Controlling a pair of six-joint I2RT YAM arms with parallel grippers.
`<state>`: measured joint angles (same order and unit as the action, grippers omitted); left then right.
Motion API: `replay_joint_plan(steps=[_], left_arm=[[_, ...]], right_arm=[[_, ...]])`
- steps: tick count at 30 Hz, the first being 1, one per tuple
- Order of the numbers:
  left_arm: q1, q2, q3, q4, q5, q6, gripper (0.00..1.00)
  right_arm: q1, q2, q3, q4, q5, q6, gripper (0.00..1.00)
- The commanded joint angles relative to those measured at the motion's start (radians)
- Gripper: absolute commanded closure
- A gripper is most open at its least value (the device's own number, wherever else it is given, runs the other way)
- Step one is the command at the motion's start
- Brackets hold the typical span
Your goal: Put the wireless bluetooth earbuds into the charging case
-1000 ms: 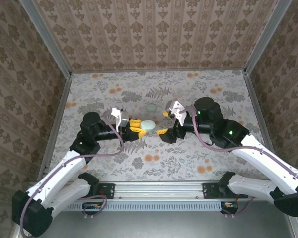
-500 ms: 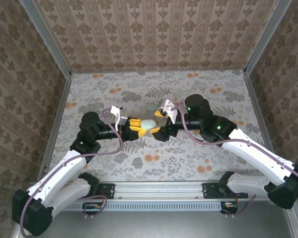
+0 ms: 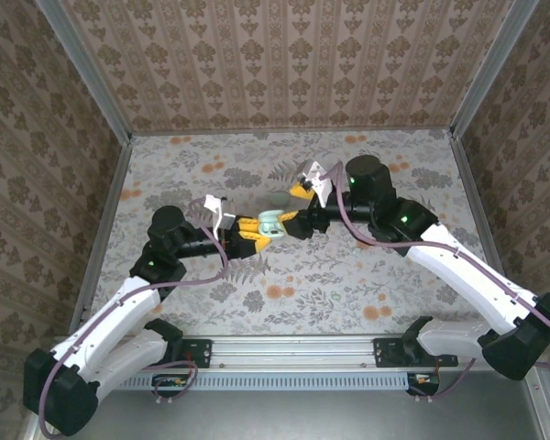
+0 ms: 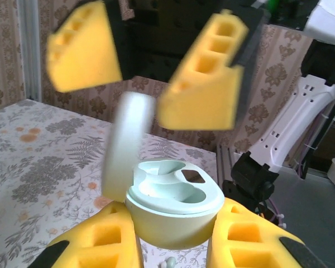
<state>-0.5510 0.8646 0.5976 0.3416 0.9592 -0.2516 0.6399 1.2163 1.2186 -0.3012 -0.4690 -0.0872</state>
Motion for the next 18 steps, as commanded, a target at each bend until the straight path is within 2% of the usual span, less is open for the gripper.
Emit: replay_joint_plan(steps=[1, 8, 18], left_arm=[[-0.003, -0.003, -0.008, 0.032, 0.039, 0.002, 0.92], [0.021, 0.018, -0.013, 0.07, 0.038, -0.021, 0.93], [0.078, 0.056, -0.036, 0.183, 0.049, -0.096, 0.93]], right_arm=[[-0.015, 0.026, 0.028, -0.01, 0.028, 0.035, 0.2], [-0.038, 0.04, 0.032, -0.022, 0.026, 0.061, 0.2], [-0.043, -0.021, 0.014, -0.041, -0.005, 0.089, 0.19]])
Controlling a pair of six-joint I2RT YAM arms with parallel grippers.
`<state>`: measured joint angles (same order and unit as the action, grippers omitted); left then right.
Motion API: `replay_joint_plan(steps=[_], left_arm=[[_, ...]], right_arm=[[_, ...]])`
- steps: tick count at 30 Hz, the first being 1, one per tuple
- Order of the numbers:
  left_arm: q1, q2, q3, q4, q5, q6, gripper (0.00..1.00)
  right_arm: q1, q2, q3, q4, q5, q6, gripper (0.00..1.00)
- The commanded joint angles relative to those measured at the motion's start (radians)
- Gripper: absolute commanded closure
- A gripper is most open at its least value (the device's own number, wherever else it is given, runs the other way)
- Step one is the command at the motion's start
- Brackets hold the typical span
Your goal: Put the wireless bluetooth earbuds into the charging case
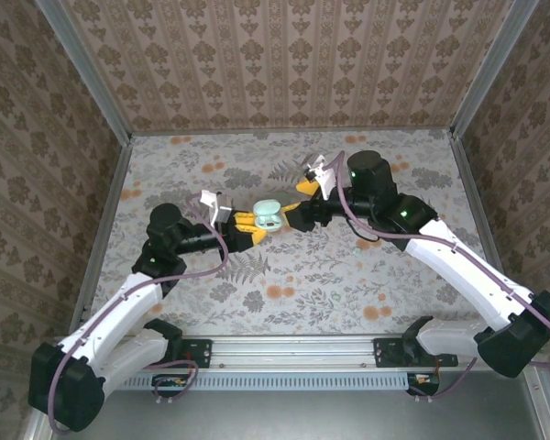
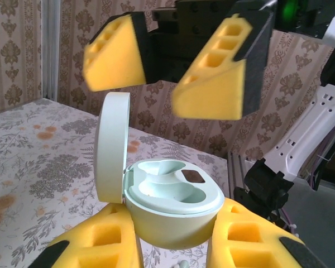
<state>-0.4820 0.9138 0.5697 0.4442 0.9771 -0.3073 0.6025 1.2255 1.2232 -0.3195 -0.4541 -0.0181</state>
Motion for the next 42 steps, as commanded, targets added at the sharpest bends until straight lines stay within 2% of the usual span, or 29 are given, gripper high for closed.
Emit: replay_joint_plan(steps=[1, 5, 6, 12, 16, 21, 25, 29, 33, 36, 42], left_arm=[[0.012, 0.011, -0.011, 0.091, 0.031, -0.047, 0.93], [0.021, 0.03, -0.021, 0.144, 0.032, -0.083, 0.93], [0.049, 0.036, -0.024, 0.161, 0.032, -0.095, 0.93], [0.092, 0.058, -0.02, 0.18, 0.037, -0.119, 0.93], [0.112, 0.062, -0.001, 0.142, 0.04, -0.102, 0.93], [0.127, 0.062, 0.016, 0.103, 0.045, -0.074, 0.93], [0.135, 0.063, 0.021, 0.095, 0.049, -0.07, 0.93], [0.135, 0.066, 0.024, 0.072, 0.052, -0.054, 0.93], [0.134, 0.069, 0.03, 0.045, 0.064, -0.038, 0.94], [0.135, 0.063, 0.026, 0.034, 0.063, -0.029, 0.94], [0.135, 0.056, 0.015, 0.019, 0.061, -0.016, 0.94]], right_arm=[[-0.006, -0.031, 0.011, -0.031, -0.02, 0.02, 0.19], [-0.009, -0.042, 0.015, -0.043, 0.005, 0.052, 0.18], [-0.01, -0.047, 0.015, -0.048, 0.033, 0.071, 0.18], [-0.022, -0.099, -0.013, -0.176, 0.231, 0.213, 0.18], [-0.023, -0.163, -0.089, -0.319, 0.363, 0.313, 0.2], [-0.023, -0.239, -0.236, -0.442, 0.437, 0.476, 0.26], [-0.023, -0.259, -0.395, -0.438, 0.358, 0.718, 0.35], [0.026, -0.236, -0.575, -0.3, 0.229, 0.914, 0.4], [0.166, -0.196, -0.655, -0.226, 0.269, 1.03, 0.41], [0.23, -0.184, -0.69, -0.221, 0.306, 1.097, 0.41], [0.255, -0.185, -0.787, -0.092, 0.341, 1.181, 0.47]])
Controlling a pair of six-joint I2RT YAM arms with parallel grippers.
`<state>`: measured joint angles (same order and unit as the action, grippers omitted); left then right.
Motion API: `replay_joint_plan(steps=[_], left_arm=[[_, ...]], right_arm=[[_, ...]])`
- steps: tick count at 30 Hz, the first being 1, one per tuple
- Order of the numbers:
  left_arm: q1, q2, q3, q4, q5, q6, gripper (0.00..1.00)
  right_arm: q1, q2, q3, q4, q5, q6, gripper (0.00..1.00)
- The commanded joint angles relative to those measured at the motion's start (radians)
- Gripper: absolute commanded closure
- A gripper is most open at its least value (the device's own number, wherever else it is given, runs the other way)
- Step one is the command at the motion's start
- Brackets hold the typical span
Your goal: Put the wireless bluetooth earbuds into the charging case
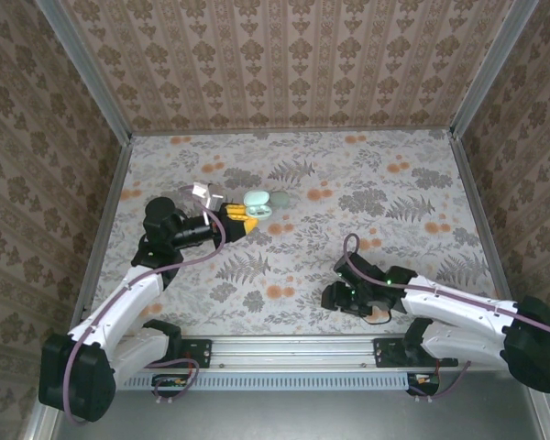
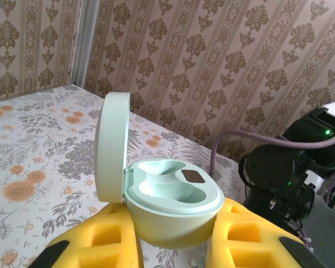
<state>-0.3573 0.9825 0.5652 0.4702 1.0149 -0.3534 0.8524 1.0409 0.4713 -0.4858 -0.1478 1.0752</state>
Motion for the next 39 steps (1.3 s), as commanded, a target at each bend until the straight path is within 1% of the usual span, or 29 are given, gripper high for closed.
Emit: replay_joint_plan(steps=[1, 9, 13, 20, 24, 29, 32, 36, 39], left_arm=[[0.011, -0.013, 0.019, -0.006, 0.024, 0.031, 0.94], [0.01, -0.024, 0.013, -0.019, 0.018, 0.046, 0.95], [0.01, -0.03, 0.013, -0.029, 0.017, 0.053, 0.95], [0.009, -0.043, 0.014, -0.059, 0.011, 0.073, 0.95], [0.009, -0.042, 0.013, -0.063, 0.006, 0.078, 0.95], [0.01, -0.043, 0.015, -0.068, 0.004, 0.082, 0.95], [0.01, -0.044, 0.018, -0.076, 0.004, 0.087, 0.95], [0.01, -0.043, 0.019, -0.078, 0.004, 0.091, 0.95], [0.009, -0.044, 0.019, -0.078, 0.005, 0.093, 0.95]], right_arm=[[0.006, 0.007, -0.044, 0.09, 0.037, 0.091, 0.49], [0.001, 0.072, -0.048, 0.139, 0.047, 0.09, 0.64], [-0.036, 0.078, -0.034, 0.111, 0.051, 0.06, 0.69], [-0.145, 0.065, -0.005, 0.075, 0.015, -0.022, 0.71], [-0.181, 0.074, 0.014, 0.085, -0.006, -0.055, 0.7], [-0.199, 0.07, 0.057, 0.043, -0.015, -0.084, 0.69], [-0.199, 0.043, 0.051, 0.027, -0.018, -0.05, 0.69], [-0.199, -0.013, -0.001, 0.03, -0.018, 0.034, 0.69], [-0.199, -0.051, -0.044, 0.036, -0.009, 0.081, 0.66]])
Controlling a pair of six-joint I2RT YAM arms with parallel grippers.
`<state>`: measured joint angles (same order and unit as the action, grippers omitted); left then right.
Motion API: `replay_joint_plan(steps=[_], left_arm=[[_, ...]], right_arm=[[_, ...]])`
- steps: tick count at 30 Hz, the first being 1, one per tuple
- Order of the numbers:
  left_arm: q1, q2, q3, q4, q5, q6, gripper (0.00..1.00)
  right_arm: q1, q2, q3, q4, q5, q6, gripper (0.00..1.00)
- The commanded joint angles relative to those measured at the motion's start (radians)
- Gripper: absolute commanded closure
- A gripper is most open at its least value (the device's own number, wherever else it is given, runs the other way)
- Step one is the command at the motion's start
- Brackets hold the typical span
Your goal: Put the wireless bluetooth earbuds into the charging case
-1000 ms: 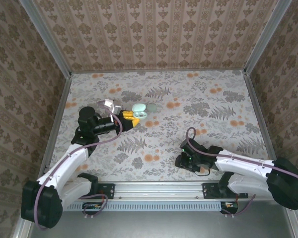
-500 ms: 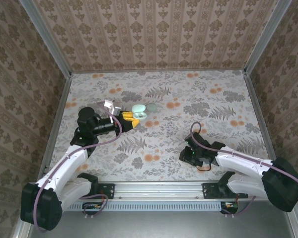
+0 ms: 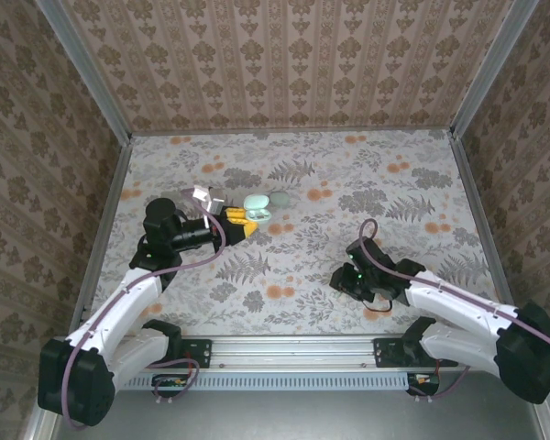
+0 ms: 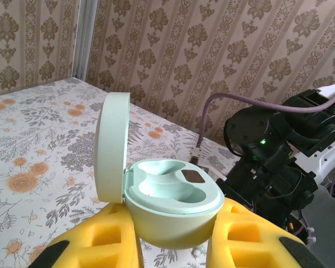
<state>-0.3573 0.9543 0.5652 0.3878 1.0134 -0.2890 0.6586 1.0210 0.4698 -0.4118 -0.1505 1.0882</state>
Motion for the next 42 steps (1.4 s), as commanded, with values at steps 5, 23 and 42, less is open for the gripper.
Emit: replay_joint_plan(steps=[5, 23, 42], left_arm=[[0.009, -0.015, 0.016, 0.005, 0.009, 0.029, 0.95], [0.009, -0.024, 0.019, -0.007, 0.007, 0.036, 0.95], [0.01, -0.064, 0.009, -0.068, -0.003, 0.074, 0.95]], right_arm=[[-0.005, -0.038, -0.083, -0.001, -0.004, 0.108, 0.65], [0.004, 0.139, -0.073, 0.145, -0.06, 0.112, 0.66], [0.009, 0.335, 0.155, 0.045, -0.046, -0.087, 0.77]])
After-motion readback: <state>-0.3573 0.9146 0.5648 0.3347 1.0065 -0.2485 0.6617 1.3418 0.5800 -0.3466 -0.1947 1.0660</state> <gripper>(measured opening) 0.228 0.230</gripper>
